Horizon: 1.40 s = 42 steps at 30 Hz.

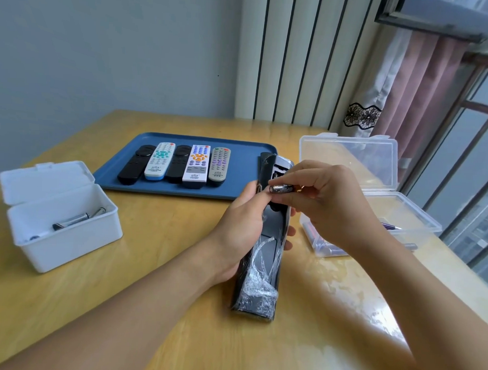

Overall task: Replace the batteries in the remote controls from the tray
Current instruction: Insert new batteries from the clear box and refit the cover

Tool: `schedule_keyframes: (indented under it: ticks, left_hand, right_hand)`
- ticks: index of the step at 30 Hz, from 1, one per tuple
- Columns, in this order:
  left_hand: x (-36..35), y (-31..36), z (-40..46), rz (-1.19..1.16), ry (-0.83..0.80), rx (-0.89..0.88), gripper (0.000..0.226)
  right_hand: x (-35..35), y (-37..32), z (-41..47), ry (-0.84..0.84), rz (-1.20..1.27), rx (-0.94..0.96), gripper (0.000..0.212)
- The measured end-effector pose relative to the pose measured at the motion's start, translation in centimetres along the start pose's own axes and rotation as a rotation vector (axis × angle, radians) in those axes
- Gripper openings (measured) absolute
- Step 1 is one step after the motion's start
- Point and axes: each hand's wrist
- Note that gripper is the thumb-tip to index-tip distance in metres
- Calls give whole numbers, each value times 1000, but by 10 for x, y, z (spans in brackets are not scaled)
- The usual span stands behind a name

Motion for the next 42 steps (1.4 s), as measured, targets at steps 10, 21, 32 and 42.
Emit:
schedule_keyframes:
  ticks: [10,21,32,42]
  left_hand:
    - [4,2,-1,-41,-43,16,39]
    - [4,-2,1,-31,-7,-43,30]
    - [5,-4,2,29,-23,-54,30]
    - [3,-7,5,63,-23,-62,30]
  right_hand:
    - [-1,1,1,86,184,-112,20]
    - [1,2,1,32,12,-66,23]
    - [-1,3,-1,12,-50,-38,17]
    - [11,11,2,29,107,-143,26]
Point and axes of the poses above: each hand's wrist, its own z-axis towards the middle knuckle, its own x-axis out of the back of the hand, y = z × x, and after that the axes turned 3 degrees about -y, right-handed
